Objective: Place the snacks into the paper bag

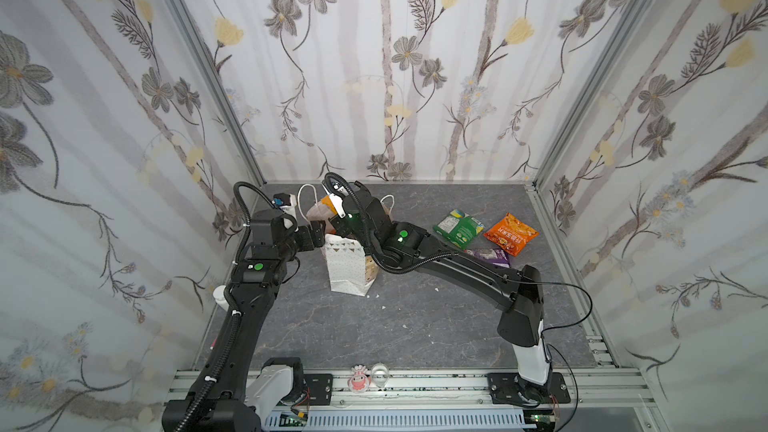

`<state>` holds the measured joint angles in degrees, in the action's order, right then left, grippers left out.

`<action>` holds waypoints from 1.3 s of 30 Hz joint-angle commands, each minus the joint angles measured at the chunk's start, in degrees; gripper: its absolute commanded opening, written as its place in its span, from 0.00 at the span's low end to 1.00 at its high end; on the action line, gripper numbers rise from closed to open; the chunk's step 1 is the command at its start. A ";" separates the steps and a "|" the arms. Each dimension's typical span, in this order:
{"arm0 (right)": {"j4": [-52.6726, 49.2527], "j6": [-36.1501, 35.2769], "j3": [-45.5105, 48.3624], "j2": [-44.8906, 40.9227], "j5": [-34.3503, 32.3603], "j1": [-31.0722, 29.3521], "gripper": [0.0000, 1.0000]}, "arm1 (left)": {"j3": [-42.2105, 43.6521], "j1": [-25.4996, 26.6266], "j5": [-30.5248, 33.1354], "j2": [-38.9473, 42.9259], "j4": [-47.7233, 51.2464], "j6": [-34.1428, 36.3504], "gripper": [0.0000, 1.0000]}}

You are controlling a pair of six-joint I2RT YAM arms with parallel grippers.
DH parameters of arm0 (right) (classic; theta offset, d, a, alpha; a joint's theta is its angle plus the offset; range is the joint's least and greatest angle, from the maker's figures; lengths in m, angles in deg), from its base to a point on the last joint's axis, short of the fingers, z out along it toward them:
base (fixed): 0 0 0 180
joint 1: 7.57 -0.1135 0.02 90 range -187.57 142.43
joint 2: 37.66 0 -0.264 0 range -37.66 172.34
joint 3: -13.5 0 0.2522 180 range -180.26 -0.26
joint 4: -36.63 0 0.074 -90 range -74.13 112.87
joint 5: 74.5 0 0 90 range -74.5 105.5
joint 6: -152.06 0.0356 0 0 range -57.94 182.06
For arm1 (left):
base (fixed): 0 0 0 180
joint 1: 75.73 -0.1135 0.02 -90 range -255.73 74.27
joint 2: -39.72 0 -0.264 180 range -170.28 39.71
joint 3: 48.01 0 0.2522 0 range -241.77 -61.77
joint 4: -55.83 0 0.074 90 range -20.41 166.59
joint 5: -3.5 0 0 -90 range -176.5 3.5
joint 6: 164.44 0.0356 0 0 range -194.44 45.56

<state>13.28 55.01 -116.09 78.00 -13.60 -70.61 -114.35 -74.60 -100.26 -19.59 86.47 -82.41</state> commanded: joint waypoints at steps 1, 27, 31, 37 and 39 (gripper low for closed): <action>2.21 -2.37 -0.71 0.48 -1.21 -0.23 0.03 | -0.16 -0.07 -0.55 0.02 0.17 0.38 0.88; -18.35 8.46 -5.90 -11.58 8.56 0.73 0.34 | -6.88 -0.69 1.26 1.41 3.41 -0.08 0.90; -23.04 10.52 -5.15 -14.33 6.79 0.81 0.39 | -10.60 -0.77 0.36 0.51 5.22 -0.79 0.90; -22.18 15.39 5.76 -20.05 6.95 2.02 0.47 | -17.01 0.23 -3.95 -0.06 9.33 -2.52 0.80; -20.75 16.45 9.95 -20.96 4.68 2.38 0.49 | -19.05 1.16 -4.12 -0.11 10.71 -2.99 0.74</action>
<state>-8.18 68.28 -109.78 58.19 -6.15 -68.51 -131.14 -74.21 -102.66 -19.55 94.45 -83.96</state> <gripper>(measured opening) 0.481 0.767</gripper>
